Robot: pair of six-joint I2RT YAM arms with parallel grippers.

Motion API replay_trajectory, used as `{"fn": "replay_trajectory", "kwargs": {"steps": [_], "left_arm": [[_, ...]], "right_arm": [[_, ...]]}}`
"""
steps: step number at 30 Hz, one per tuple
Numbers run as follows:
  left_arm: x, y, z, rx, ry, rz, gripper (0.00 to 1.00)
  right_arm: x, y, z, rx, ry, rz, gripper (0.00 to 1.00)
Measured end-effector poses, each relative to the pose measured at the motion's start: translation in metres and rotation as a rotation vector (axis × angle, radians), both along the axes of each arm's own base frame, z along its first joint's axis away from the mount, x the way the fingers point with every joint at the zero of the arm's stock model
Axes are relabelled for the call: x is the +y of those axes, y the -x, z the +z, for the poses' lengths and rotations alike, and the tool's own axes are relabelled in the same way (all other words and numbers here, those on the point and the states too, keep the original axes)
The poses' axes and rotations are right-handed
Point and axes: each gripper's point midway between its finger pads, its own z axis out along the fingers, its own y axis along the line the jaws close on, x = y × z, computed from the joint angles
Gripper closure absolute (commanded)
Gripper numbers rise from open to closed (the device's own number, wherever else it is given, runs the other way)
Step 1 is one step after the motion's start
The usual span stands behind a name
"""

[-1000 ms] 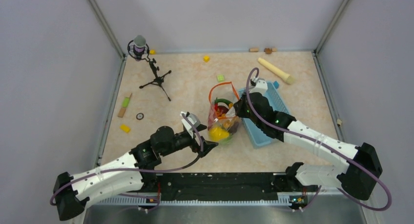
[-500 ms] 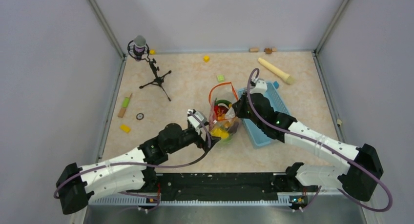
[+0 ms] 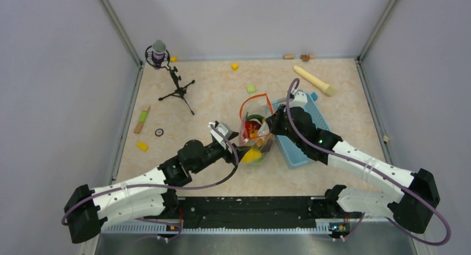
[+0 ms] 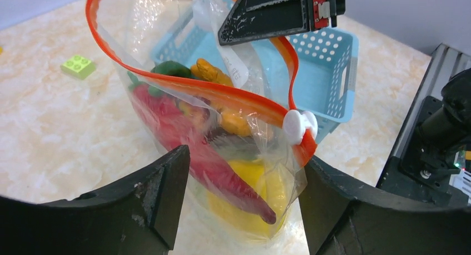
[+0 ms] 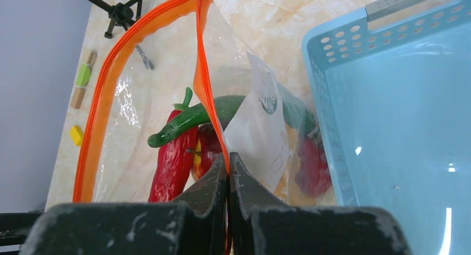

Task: Place the food in the zip-top bag and seal the zipper
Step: Zip the zipper food storage bag at the center of the board.

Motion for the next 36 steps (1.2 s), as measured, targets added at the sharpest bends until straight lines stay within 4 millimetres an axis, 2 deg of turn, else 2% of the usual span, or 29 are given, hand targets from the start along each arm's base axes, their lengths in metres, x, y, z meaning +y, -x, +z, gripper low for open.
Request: {"fn": "replay_trajectory", "kwargs": {"steps": [3, 7, 10, 18, 28, 33, 34, 36], "left_arm": [[0.001, 0.001, 0.006, -0.034, 0.043, -0.002, 0.27], [0.001, 0.004, -0.003, -0.047, 0.05, -0.02, 0.27], [0.001, 0.005, -0.005, -0.057, 0.057, -0.028, 0.32], [0.0, 0.005, 0.003, -0.087, 0.097, -0.029, 0.35], [-0.001, 0.005, 0.011, -0.115, 0.12, -0.034, 0.54], [-0.003, 0.007, 0.011, -0.123, 0.114, -0.054, 0.58], [-0.003, 0.009, 0.011, -0.124, 0.114, -0.063, 0.61], [-0.005, 0.011, 0.011, -0.124, 0.113, -0.08, 0.74]], "right_arm": [[-0.001, 0.001, 0.002, -0.005, -0.006, 0.0, 1.0], [-0.002, 0.002, -0.001, -0.001, -0.002, 0.001, 1.0], [-0.002, 0.002, 0.0, -0.002, -0.004, 0.0, 1.0], [0.0, 0.004, -0.002, 0.005, -0.009, 0.011, 1.0], [0.002, 0.006, -0.005, 0.014, -0.011, 0.028, 1.0], [0.003, 0.007, -0.005, 0.016, -0.013, 0.037, 1.0], [0.003, 0.008, -0.005, 0.016, -0.014, 0.038, 1.0], [0.004, 0.008, -0.006, 0.016, -0.012, 0.042, 1.0]]}}
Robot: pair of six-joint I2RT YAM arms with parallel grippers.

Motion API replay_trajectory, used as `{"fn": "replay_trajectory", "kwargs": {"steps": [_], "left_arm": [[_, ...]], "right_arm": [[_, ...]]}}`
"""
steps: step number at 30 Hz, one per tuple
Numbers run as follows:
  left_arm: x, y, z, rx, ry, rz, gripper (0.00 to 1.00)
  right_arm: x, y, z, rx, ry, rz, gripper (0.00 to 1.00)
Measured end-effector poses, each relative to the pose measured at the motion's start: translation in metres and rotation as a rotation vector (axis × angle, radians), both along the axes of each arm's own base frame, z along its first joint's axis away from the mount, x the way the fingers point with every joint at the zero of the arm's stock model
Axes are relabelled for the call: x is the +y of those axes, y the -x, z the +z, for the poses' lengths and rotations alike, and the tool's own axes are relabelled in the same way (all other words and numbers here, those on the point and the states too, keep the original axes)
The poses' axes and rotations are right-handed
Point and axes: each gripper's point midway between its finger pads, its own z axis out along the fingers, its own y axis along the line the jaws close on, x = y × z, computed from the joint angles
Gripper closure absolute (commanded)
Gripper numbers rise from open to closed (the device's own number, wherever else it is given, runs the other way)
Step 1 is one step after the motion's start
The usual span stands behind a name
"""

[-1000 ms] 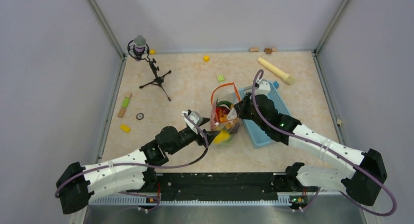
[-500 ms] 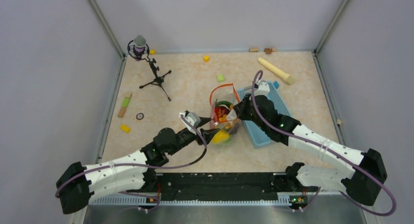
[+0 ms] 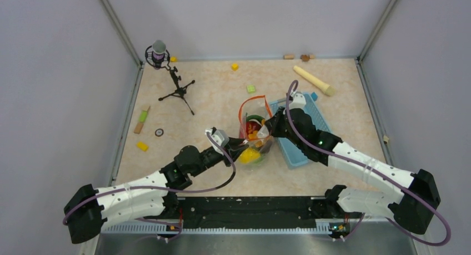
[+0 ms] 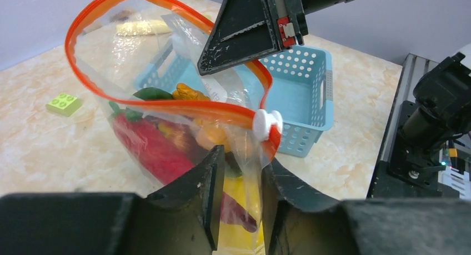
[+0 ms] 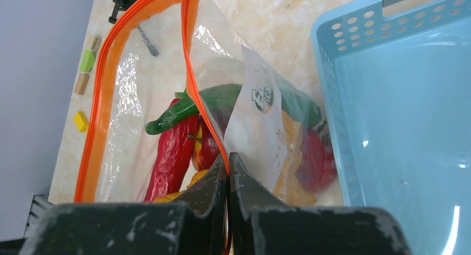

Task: Place the food in the zip-top bag and seal the zipper
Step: Zip the zipper food storage bag at the center of the board.

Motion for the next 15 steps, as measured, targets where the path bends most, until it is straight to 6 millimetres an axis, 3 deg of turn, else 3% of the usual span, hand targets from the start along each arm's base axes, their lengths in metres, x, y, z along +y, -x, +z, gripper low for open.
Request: {"fn": "replay_trajectory", "kwargs": {"steps": [2, 4, 9, 11, 15], "left_arm": [[-0.001, 0.001, 0.0, -0.001, -0.001, -0.009, 0.88], [-0.001, 0.002, 0.0, -0.003, -0.004, -0.015, 1.0], [-0.001, 0.003, -0.003, 0.002, -0.014, -0.018, 1.0], [-0.001, 0.004, -0.004, 0.002, -0.018, -0.021, 1.0], [0.002, 0.006, 0.002, -0.016, -0.014, -0.029, 1.0]], "right_arm": [[0.0, 0.0, 0.0, 0.0, 0.001, 0.003, 1.0], [0.001, 0.001, 0.0, -0.004, 0.008, 0.013, 0.91], [0.004, 0.003, 0.004, -0.073, 0.087, 0.116, 0.55], [0.006, 0.005, 0.01, -0.129, 0.128, 0.179, 0.34], [0.013, 0.011, 0.034, -0.304, 0.211, 0.347, 0.2]]}}
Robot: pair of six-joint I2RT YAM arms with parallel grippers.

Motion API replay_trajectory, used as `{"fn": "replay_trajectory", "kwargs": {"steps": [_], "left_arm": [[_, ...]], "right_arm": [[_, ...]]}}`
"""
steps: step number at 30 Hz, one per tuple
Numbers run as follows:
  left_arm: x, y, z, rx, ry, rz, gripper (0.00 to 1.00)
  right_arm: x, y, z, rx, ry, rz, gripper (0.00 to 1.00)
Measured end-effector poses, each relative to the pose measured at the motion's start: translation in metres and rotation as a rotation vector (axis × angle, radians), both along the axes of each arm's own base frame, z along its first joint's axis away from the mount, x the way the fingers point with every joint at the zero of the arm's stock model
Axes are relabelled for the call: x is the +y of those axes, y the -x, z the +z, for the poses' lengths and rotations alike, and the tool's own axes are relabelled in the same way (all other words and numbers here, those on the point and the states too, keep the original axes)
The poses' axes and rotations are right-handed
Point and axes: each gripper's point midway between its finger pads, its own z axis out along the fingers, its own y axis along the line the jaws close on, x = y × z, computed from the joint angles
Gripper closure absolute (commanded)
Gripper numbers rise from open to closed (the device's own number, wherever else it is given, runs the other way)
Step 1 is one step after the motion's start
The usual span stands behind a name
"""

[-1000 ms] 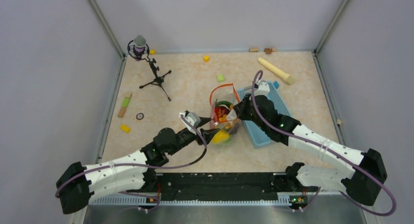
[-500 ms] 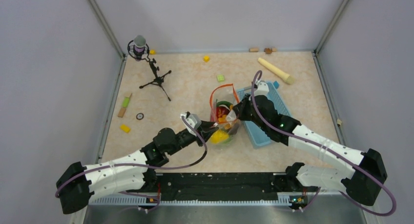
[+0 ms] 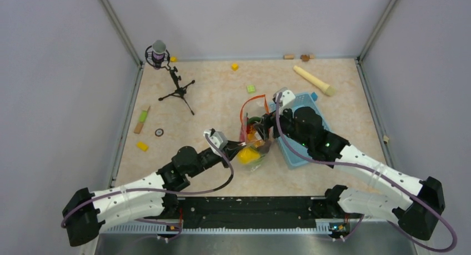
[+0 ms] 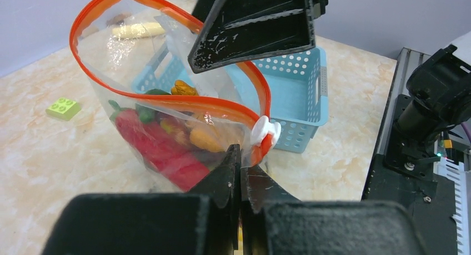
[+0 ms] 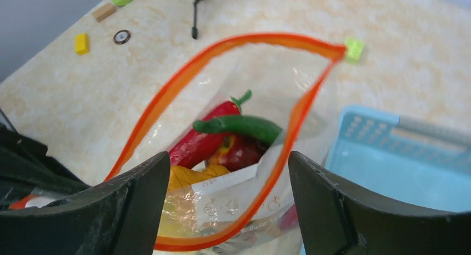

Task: Place the food in the zip-top bag and seal the zipper
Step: Zip the zipper food storage bag at the center of the board.

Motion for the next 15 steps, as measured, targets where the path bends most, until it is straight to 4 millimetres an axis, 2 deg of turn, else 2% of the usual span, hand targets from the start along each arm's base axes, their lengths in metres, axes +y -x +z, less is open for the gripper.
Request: {"fn": "replay_trajectory", "kwargs": {"steps": [6, 9, 10, 15], "left_arm": [[0.01, 0.006, 0.01, -0.033, 0.001, -0.005, 1.0], [0.017, 0.007, 0.016, -0.064, 0.002, 0.01, 1.0], [0.019, 0.007, 0.018, -0.074, 0.003, 0.014, 1.0], [0.025, 0.008, 0.018, -0.113, -0.035, 0.021, 1.0]], "right_arm": [[0.019, 0.021, 0.03, -0.254, 0.127, 0.317, 0.18], [0.029, 0.044, 0.042, -0.374, 0.172, 0.518, 0.18], [0.03, 0.046, 0.043, -0.384, 0.174, 0.535, 0.18], [0.041, 0.082, 0.048, -0.522, 0.196, 0.811, 0.19]]}}
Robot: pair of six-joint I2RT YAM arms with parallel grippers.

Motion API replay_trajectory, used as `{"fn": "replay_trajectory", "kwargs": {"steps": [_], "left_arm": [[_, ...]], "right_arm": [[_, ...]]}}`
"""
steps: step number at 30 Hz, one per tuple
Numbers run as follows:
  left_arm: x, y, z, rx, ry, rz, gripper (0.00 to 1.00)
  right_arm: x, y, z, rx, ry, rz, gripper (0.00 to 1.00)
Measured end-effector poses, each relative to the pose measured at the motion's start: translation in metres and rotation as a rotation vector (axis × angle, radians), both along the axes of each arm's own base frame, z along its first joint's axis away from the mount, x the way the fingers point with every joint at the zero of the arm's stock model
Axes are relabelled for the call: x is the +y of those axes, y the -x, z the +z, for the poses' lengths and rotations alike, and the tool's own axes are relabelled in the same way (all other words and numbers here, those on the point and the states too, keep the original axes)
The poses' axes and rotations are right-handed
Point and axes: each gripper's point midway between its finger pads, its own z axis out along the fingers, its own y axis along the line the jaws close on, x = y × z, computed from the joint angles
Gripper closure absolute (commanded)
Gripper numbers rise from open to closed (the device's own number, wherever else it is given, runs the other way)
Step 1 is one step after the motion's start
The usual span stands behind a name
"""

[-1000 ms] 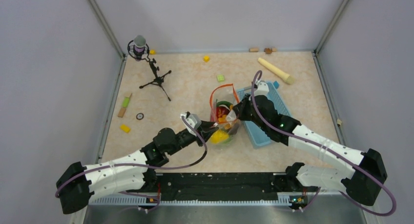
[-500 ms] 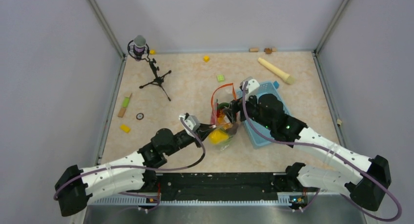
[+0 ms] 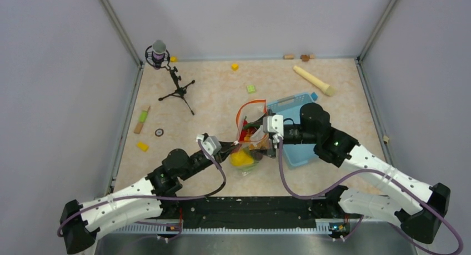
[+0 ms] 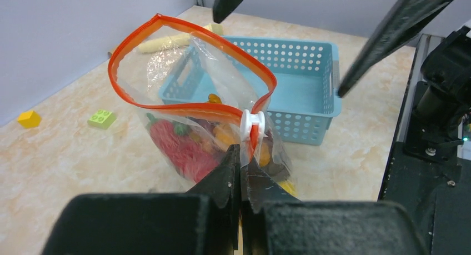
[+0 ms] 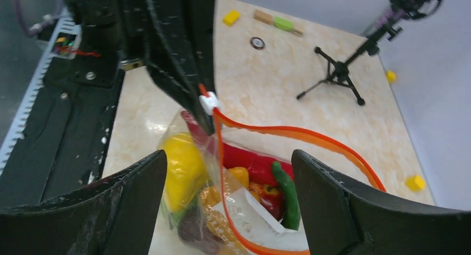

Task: Place the food in the zip-top bag and seal the zipper
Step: Zip the zipper food storage bag at the center of the board.

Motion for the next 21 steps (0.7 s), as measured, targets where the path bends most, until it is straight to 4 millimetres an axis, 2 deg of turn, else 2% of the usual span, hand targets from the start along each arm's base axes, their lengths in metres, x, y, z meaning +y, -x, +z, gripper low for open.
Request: {"fn": "replay_trajectory", "kwargs": {"steps": [4, 9, 21], "left_arm": [[0.001, 0.0, -0.002, -0.01, -0.039, -0.005, 1.0], [0.0, 0.002, -0.003, -0.02, -0.067, -0.021, 1.0], [-0.003, 0.002, -0.006, -0.008, -0.085, -0.028, 1.0]], "right_arm": [[0.005, 0.023, 0.006, -0.029, 0.001, 0.161, 0.22], [0.018, 0.032, 0.019, -0.027, -0.018, 0.269, 0.28], [0.034, 0.036, -0.004, 0.07, 0.027, 0.355, 0.43]]}}
